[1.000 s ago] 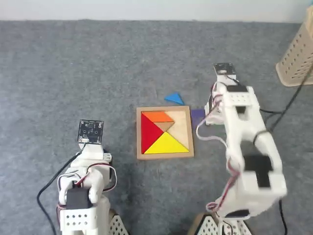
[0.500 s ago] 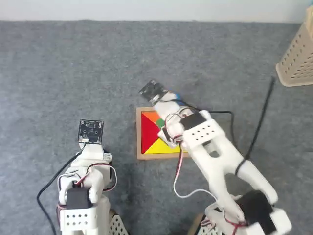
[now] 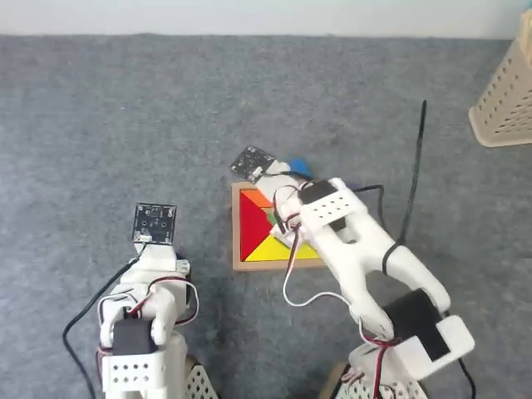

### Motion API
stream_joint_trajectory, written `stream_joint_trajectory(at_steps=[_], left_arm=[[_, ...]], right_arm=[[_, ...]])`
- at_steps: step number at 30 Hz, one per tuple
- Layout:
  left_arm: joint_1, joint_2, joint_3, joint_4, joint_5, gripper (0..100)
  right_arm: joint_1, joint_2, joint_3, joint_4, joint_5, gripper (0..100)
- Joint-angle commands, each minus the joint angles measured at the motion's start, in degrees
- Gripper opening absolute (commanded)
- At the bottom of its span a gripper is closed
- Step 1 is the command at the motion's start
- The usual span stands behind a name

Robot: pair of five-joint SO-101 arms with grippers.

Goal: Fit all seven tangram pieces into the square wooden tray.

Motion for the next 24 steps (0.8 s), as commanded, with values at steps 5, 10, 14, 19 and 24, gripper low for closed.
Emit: stream_joint_trajectory(at_steps=[5, 10, 14, 19, 24], left_arm=[[0.2, -1.1, -0.6, 0.4, -0.1, 2], [0.2, -1.1, -0.6, 0.4, -0.1, 2], [0.2, -1.1, -0.6, 0.4, -0.1, 2], [0.2, -1.1, -0.6, 0.4, -0.1, 2], [0.2, -1.1, -0.6, 0.4, -0.1, 2]], right_arm=[[2.6, -0.7, -3.4, -1.2, 6.9, 2.0], [2.7, -0.6, -3.2, -1.1, 8.2, 2.2], [2.9, -0.6, -3.3, 0.0, 8.2, 8.6], [2.9, -0.9, -3.4, 2.1, 8.3, 12.4], [2.9, -1.0, -3.3, 2.2, 8.2, 12.5]])
